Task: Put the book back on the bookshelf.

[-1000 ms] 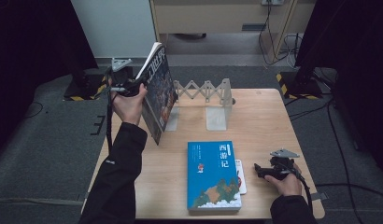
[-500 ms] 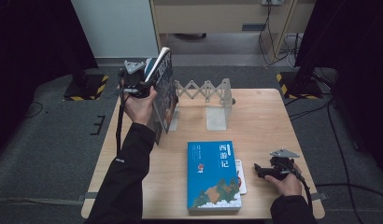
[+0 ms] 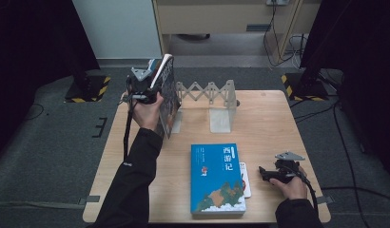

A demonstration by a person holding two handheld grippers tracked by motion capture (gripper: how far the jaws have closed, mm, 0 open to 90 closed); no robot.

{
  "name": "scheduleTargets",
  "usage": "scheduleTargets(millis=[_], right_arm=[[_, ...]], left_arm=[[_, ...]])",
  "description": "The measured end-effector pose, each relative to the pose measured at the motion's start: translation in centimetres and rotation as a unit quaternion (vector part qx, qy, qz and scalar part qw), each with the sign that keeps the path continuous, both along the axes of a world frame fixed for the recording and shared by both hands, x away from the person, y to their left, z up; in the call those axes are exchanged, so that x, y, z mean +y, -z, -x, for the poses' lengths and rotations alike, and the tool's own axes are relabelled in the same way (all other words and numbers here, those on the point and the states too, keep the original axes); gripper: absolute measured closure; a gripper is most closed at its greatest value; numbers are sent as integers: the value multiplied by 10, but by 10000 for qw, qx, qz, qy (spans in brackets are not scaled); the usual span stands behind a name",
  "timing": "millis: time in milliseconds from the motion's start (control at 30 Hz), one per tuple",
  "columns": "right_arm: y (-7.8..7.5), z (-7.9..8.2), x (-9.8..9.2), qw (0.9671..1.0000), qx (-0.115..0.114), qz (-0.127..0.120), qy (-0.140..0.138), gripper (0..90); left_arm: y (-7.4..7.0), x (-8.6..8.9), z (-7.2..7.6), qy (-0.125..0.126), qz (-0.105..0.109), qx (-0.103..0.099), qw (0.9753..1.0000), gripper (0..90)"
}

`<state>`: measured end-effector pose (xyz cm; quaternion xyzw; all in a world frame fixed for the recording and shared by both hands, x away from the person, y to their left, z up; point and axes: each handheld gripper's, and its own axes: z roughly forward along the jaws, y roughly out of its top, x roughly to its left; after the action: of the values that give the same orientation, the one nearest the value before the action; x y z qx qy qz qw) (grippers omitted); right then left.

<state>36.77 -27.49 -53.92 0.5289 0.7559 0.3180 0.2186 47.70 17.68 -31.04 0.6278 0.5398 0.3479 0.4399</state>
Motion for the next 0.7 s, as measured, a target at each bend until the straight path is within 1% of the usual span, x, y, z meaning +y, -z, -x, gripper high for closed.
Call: scheduleTargets(millis=[67,167,267,333,400,700], right_arm=[[0,0,0,10000,-2,-6,11,35],[0,0,0,10000,-2,1,-1,36],[0,0,0,10000,-2,3,-3,36],[0,0,0,10000,-6,5,-5,35],[0,0,0,10000,1,4,-9,35],[0,0,0,10000,3,3,-5,34]], left_arm=[[3,0,0,-41,-19,-33,10000,820],[5,-2,0,-114,-136,-55,9998,820],[8,-3,0,-168,-195,-80,9996,820],[10,-3,-1,-182,-191,-71,9996,820],[12,-2,-1,-201,-130,-62,9997,820],[25,-6,-7,-244,-190,13,9995,819]])
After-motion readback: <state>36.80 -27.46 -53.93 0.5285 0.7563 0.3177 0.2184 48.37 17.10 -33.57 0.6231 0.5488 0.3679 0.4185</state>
